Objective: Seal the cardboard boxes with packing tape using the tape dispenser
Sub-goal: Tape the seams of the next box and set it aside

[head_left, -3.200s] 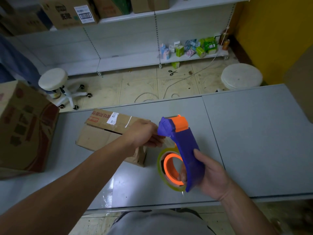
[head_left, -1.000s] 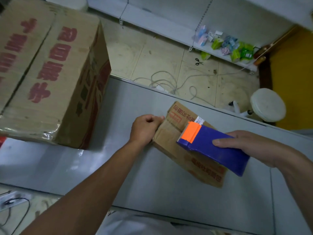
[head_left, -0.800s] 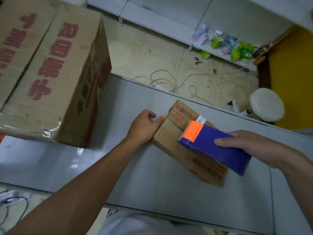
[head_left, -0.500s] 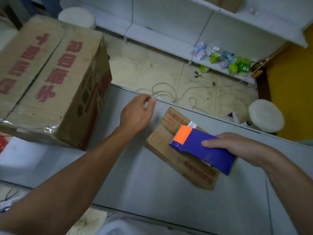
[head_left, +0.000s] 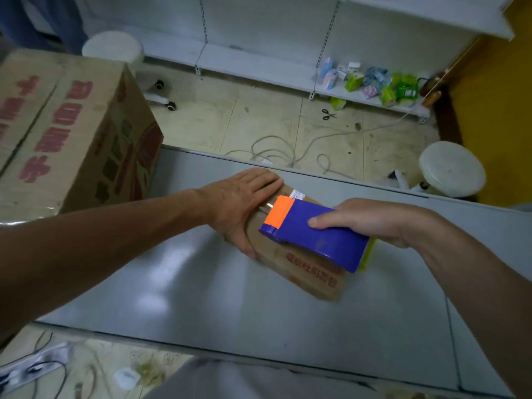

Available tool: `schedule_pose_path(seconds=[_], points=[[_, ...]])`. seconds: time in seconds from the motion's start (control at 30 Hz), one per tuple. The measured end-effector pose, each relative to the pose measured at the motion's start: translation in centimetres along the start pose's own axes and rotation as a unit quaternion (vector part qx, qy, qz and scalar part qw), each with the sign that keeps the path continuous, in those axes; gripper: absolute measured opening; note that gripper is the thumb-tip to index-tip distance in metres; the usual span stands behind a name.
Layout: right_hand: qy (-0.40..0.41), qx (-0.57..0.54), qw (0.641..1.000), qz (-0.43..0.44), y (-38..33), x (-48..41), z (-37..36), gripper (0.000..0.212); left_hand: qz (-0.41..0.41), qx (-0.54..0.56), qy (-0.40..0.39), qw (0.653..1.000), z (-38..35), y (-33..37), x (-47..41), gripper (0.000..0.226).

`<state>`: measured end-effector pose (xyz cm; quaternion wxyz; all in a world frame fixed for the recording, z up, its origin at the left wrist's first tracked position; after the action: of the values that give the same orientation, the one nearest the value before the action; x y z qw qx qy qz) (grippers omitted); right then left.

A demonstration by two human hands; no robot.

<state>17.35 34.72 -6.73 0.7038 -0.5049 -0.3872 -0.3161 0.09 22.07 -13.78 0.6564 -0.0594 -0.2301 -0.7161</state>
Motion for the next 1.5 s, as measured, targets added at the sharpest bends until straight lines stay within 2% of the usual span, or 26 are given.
schedule_pose_path(seconds=[0.17,0.3,0.47,0.63,0.73,0.83,0.97,1.1,1.2,1.23,1.3,1.37,1.43,1.5], points=[[-0.021,0.004,1.000,0.022,2.1,1.5,-0.2,0.041,-0.011,-0.002,0.038,0.999,-0.1,-0.2,-0.2,0.137],[-0.032,0.009,0.999,0.017,5.2,3.6,0.6,0.038,-0.009,-0.006,0.027,1.000,0.1,-0.2,-0.2,0.138],[-0.028,-0.034,0.999,-0.019,11.7,6.7,1.6,0.072,0.013,-0.015,-0.014,1.000,0.2,0.1,-0.3,0.143],[0.004,-0.067,0.998,0.013,13.5,5.9,1.0,0.061,0.045,-0.096,-0.066,0.992,1.7,1.6,-0.9,0.146],[-0.001,-0.074,0.997,0.032,14.4,5.8,0.8,0.065,0.079,-0.186,-0.136,0.970,2.9,3.2,-2.0,0.147],[0.005,-0.079,0.996,0.050,15.0,5.6,0.5,0.054,0.097,-0.262,-0.203,0.938,3.3,4.3,-3.0,0.154],[0.009,-0.068,0.996,0.062,15.2,5.5,0.5,0.054,0.118,-0.294,-0.230,0.920,3.5,5.1,-3.1,0.155],[0.016,-0.068,0.996,0.055,15.2,5.1,0.9,0.054,0.149,-0.361,-0.275,0.879,3.3,7.0,-4.3,0.153],[0.021,-0.063,0.996,0.056,15.4,4.9,1.0,0.055,0.184,-0.337,-0.272,0.883,3.5,8.4,-5.3,0.124],[0.021,-0.062,0.996,0.057,15.4,4.8,1.0,0.055,0.183,-0.338,-0.269,0.883,3.7,8.7,-5.3,0.125],[0.018,-0.060,0.996,0.056,15.5,4.6,0.9,0.049,0.159,-0.346,-0.261,0.887,3.9,9.4,-5.1,0.149],[0.016,-0.066,0.996,0.057,15.7,4.6,0.8,0.041,0.092,-0.307,-0.220,0.922,3.9,10.9,-5.7,0.162],[0.014,-0.073,0.995,0.060,15.9,4.5,0.7,0.036,0.040,-0.248,-0.205,0.946,3.1,12.4,-6.4,0.161],[0.010,-0.078,0.995,0.062,15.9,4.6,0.5,0.032,0.026,-0.212,-0.182,0.960,2.2,13.1,-6.8,0.155]])
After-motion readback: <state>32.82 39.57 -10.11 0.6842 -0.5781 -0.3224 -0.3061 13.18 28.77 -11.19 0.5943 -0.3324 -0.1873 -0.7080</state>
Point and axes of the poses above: each hand's wrist, its own x-axis away from the middle knuckle, its own z-axis out of the back of the hand, y = z × x, the point moved 4 cm from there along -x, towards the middle knuckle, and after that the axes turned 10 degrees about -y, right-handed, at the moved point
